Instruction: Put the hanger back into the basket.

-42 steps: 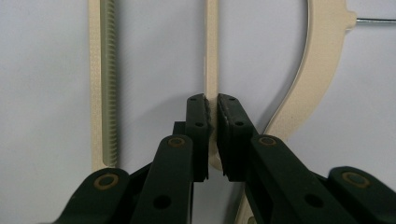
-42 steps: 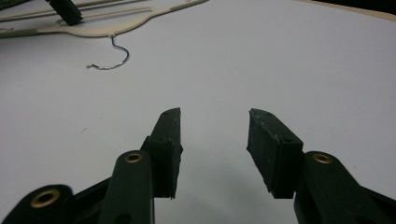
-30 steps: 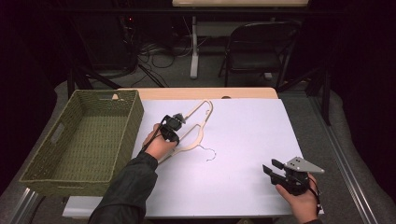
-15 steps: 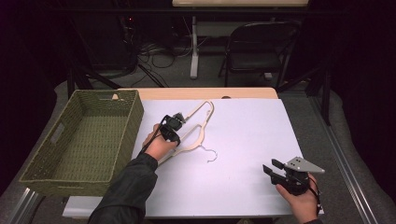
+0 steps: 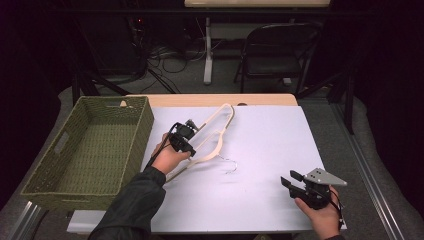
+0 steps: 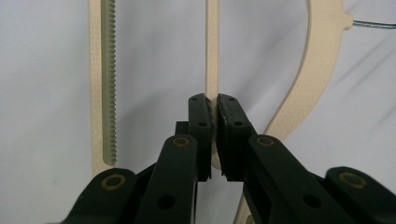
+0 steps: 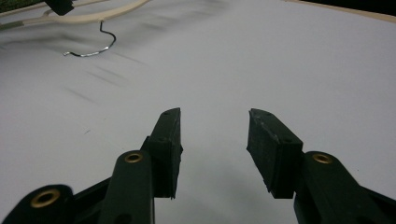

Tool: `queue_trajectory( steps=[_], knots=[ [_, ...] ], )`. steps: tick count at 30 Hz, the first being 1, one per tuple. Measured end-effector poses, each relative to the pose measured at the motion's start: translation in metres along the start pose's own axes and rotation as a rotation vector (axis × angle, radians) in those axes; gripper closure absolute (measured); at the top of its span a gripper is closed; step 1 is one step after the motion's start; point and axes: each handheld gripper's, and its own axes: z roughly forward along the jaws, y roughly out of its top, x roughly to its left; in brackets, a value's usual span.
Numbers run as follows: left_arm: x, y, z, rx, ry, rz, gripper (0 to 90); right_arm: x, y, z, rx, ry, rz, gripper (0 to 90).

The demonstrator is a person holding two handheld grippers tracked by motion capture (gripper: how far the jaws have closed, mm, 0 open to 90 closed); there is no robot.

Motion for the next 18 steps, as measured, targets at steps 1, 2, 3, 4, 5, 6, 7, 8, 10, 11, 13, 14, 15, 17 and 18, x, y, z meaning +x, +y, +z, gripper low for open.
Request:
queue_trajectory(
  steps=[1,2,3,4,5,6,7,8,10,11,13,14,15,17,18],
  knots=[
    [-0.003,-0.001,-0.003,-0.007,-0.010,0.006,85.2,0.001,0.000,0.000,0.000,0.005,-0.003,54.5],
    [-0.005,-0.002,-0.006,-0.008,-0.018,0.018,85.2,0.001,0.001,0.001,-0.003,0.008,-0.007,54.8],
    [-0.008,-0.004,-0.009,-0.014,-0.023,0.028,85.2,0.003,0.003,0.001,-0.005,0.023,-0.023,55.3],
    [-0.011,-0.005,-0.012,-0.019,-0.028,0.039,85.2,0.004,0.004,0.001,-0.007,0.028,-0.038,55.3],
    [-0.014,-0.006,-0.015,-0.024,-0.039,0.049,85.2,0.004,0.004,0.001,-0.007,0.028,-0.038,55.3],
    [-0.016,-0.008,-0.018,-0.028,-0.050,0.064,85.2,0.006,0.005,0.001,-0.012,0.035,-0.063,55.2],
    [-0.019,-0.009,-0.021,-0.029,-0.062,0.076,85.2,0.008,0.007,0.001,-0.014,0.041,-0.089,55.1],
    [-0.022,-0.011,-0.024,-0.032,-0.066,0.089,85.2,0.010,0.008,0.001,-0.017,0.041,-0.119,55.1],
    [-0.027,-0.013,-0.028,-0.032,-0.084,0.104,85.2,0.016,0.012,0.001,-0.024,0.043,-0.192,55.0],
    [-0.030,-0.015,-0.030,-0.033,-0.089,0.115,85.2,0.020,0.014,0.002,-0.039,0.041,-0.233,54.9],
    [-0.035,-0.017,-0.032,-0.029,-0.115,0.130,85.2,0.027,0.020,0.001,-0.042,0.045,-0.320,54.9],
    [-0.038,-0.018,-0.033,-0.027,-0.116,0.143,85.2,0.030,0.022,0.001,-0.037,0.043,-0.360,54.9],
    [-0.041,-0.019,-0.033,-0.020,-0.124,0.154,85.2,0.034,0.024,0.003,-0.041,0.038,-0.398,55.0],
    [-0.048,-0.020,-0.033,-0.007,-0.129,0.182,85.2,0.039,0.027,0.008,-0.047,0.034,-0.455,55.1],
    [-0.051,-0.020,-0.033,0.008,-0.131,0.203,85.1,0.041,0.029,0.009,-0.033,0.036,-0.479,55.2]
  ],
)
